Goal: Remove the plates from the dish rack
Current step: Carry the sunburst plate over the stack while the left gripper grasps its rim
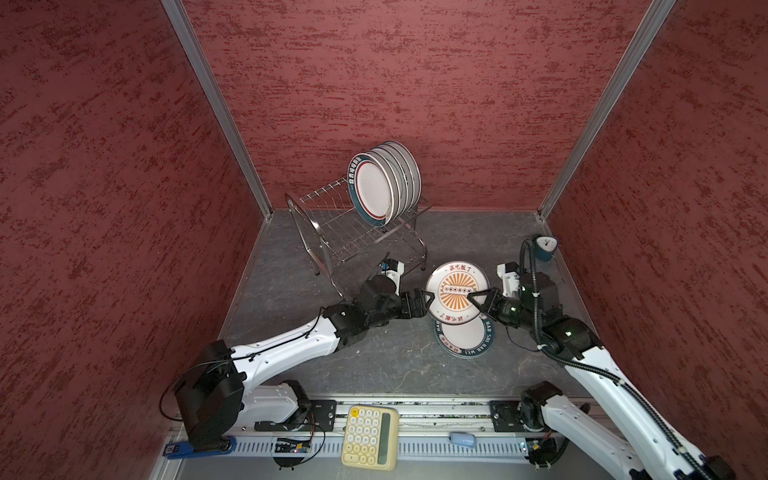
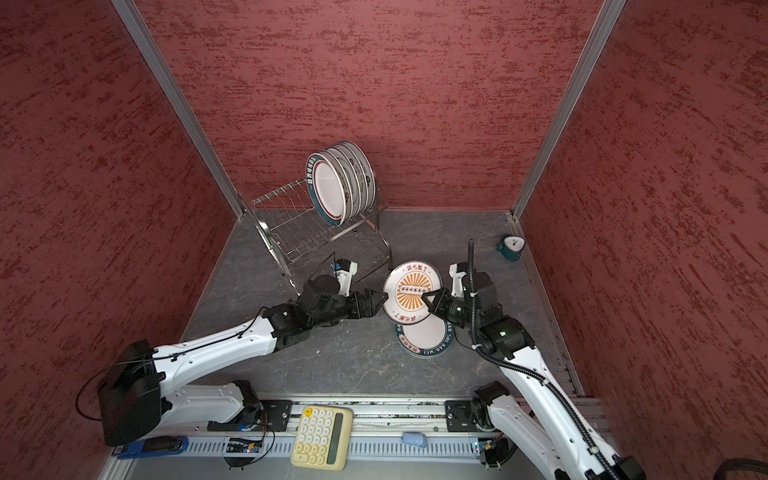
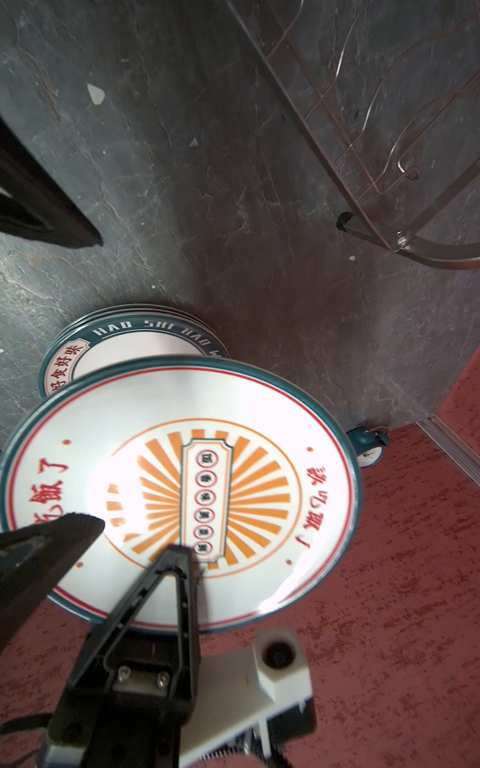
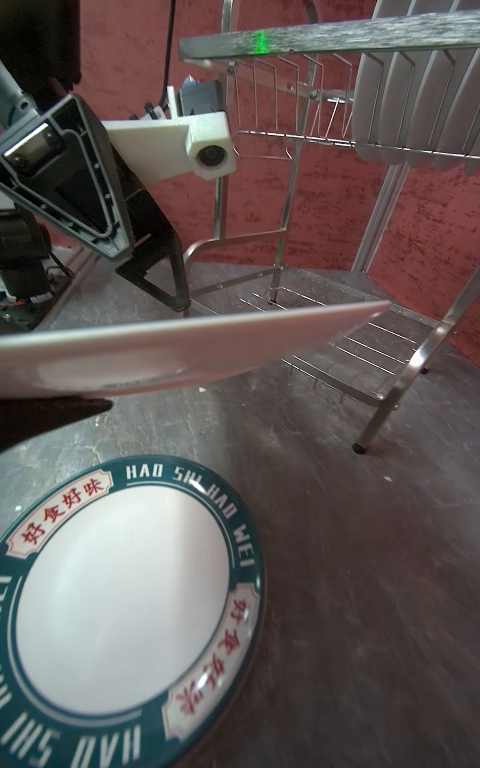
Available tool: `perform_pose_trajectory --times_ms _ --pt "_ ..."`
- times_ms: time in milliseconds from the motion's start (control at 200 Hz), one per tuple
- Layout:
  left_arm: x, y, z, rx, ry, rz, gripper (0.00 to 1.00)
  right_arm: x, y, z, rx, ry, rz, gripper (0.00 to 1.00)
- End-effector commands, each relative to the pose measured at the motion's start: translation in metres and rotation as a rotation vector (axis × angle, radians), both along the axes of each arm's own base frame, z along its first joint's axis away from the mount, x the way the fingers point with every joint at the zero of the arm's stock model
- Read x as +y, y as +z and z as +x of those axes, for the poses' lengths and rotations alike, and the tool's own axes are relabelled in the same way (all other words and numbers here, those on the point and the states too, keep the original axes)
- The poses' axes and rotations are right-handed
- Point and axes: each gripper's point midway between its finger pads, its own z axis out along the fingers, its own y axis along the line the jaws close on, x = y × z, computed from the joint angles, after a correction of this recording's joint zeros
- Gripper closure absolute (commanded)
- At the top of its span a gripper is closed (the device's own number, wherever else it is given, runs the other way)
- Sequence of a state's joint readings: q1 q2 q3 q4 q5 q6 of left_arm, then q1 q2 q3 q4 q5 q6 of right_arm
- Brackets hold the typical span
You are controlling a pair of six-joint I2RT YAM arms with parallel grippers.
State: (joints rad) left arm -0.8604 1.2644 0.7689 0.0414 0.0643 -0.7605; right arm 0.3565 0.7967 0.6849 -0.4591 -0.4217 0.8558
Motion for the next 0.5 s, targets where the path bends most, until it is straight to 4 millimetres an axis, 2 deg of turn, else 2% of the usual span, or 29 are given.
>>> perform_pose_trajectory --times_ms 0,150,306,401,496 --pt "0.000 0.002 0.009 0.005 0.002 -0.063 0.00 0.025 0.050 0.001 -0.116 0.115 0.214 1.00" --pt "-0.002 -0.003 0.016 0.032 -0.013 -0.088 0.03 0.026 0.054 0.000 -0.121 0.134 0.258 1.00" --pt "-0.014 -0.002 0.014 0.050 -0.063 -0.142 0.14 0.031 0.053 -0.002 -0.114 0.169 0.302 1.00" --pt "-0.020 0.004 0.009 0.052 -0.096 -0.179 0.27 0.032 0.046 -0.002 -0.102 0.179 0.308 1.00" --pt "-0.023 0.006 0.003 0.053 -0.121 -0.194 0.49 0.033 0.041 -0.002 -0.095 0.189 0.315 1.00"
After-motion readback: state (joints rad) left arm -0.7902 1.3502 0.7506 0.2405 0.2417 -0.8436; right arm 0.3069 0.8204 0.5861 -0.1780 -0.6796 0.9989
